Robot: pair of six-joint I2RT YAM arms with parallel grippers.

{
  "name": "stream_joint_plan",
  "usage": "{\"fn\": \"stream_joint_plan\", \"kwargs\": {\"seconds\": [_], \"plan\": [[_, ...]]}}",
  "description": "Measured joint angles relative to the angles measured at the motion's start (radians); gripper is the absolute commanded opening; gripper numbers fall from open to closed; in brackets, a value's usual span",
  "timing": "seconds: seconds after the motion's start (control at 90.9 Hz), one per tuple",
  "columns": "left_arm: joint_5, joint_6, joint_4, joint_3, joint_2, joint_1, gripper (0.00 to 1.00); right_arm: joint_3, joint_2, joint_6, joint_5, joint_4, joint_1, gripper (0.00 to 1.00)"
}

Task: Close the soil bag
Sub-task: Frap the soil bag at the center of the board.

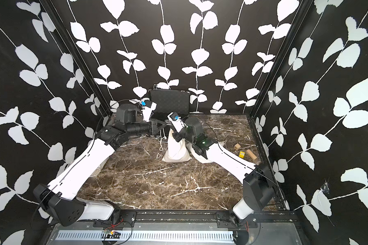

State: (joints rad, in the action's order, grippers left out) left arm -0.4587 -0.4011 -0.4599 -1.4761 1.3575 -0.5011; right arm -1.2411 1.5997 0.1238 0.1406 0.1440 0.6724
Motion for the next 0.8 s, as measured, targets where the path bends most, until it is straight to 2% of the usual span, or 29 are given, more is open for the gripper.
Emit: {"fn": "stream_joint_plan", "kwargs": {"seconds": [0.297,0.484,0.803], "plan": [[0.016,0.003,-0.008,-0.003,0.0,0.002,0.0,-0.009,0.0,0.001,-0.013,-0.034,-0.012,0.18],[-0.002,0.003,0.008,-0.003,0.0,-0.012,0.0,0.035,-0.071,0.023,-0.008,-0.074,-0.046,0.19],[-0.072,-0.006,0.074,0.012,0.0,-0.029,0.0,0.09,-0.195,0.065,0.012,-0.173,-0.133,0.13]]}}
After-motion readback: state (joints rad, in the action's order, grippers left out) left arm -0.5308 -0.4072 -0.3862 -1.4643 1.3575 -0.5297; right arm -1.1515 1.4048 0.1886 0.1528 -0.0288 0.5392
